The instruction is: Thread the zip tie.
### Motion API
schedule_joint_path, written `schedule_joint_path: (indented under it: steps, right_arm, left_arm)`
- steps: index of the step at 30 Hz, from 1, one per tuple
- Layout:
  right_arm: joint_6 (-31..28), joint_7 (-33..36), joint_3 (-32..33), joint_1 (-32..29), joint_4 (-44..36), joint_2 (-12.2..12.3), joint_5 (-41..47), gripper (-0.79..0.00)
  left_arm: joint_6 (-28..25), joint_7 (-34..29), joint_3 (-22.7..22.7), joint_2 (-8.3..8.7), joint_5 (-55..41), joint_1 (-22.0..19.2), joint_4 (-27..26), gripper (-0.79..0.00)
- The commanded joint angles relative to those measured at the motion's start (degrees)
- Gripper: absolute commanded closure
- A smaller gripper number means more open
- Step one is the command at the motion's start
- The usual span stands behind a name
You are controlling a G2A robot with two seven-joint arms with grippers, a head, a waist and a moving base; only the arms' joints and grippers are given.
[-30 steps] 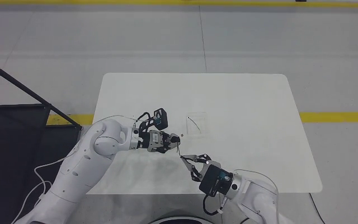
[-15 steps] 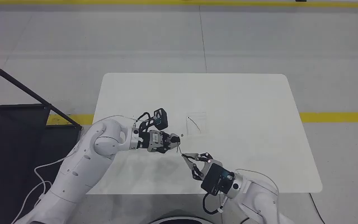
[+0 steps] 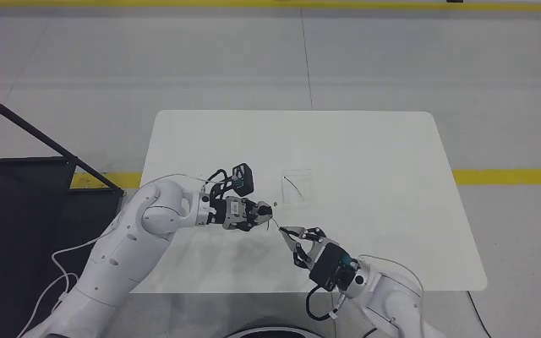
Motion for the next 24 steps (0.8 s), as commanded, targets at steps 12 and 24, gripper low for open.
schedule_joint_path:
  steps: [12, 24]
  right_arm:
    - [2.7, -1.0, -0.2, -0.3, 0.1, -0.1, 0.2, 0.000]
    - [5.0, -1.4, 0.5, -1.4, -0.2, 0.0, 0.3, 0.000]
  left_arm:
    - [1.2, 2.5, 0.2, 0.32, 2.2, 1.3, -1.4, 0.000]
    - [1.3, 3.4, 0.6, 0.73, 2.6, 1.2, -1.4, 0.000]
